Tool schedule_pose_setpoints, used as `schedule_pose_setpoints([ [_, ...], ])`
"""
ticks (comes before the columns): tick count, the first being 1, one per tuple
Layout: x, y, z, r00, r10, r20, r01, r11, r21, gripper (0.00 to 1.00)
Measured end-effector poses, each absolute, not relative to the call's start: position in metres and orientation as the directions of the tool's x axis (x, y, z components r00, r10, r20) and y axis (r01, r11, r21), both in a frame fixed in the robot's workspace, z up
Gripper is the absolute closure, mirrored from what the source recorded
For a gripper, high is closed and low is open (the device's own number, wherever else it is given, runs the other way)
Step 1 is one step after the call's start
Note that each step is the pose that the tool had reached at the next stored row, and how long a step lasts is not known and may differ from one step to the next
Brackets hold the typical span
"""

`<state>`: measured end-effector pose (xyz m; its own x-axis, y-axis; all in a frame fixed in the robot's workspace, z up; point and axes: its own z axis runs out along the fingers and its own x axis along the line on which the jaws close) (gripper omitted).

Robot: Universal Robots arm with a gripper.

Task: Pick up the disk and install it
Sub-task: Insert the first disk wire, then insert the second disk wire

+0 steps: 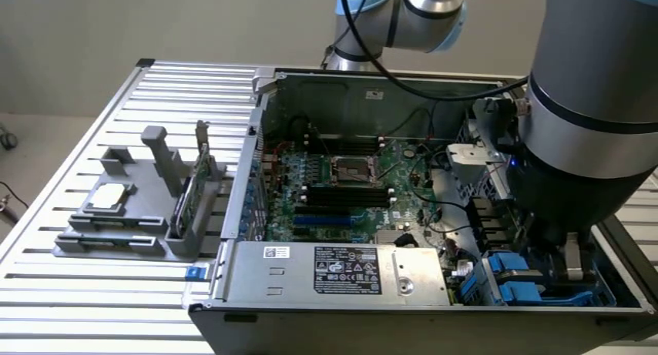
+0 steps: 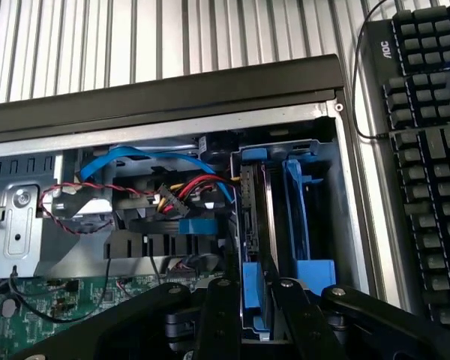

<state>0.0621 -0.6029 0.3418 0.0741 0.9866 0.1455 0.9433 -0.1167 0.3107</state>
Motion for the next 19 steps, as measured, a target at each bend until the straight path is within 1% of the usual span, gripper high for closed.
schedule_pose_setpoints([
  [1,0.0616,-0.6029,0.3418,0.073,0.987,0.145,0.945,-0.115,0.307,0.78],
  [3,0.0612,-0.6029,0.3419,0.071,0.987,0.144,0.947,-0.112,0.3,0.89],
  [19,0.0614,-0.6029,0.3418,0.07,0.987,0.145,0.947,-0.112,0.3,0.89],
])
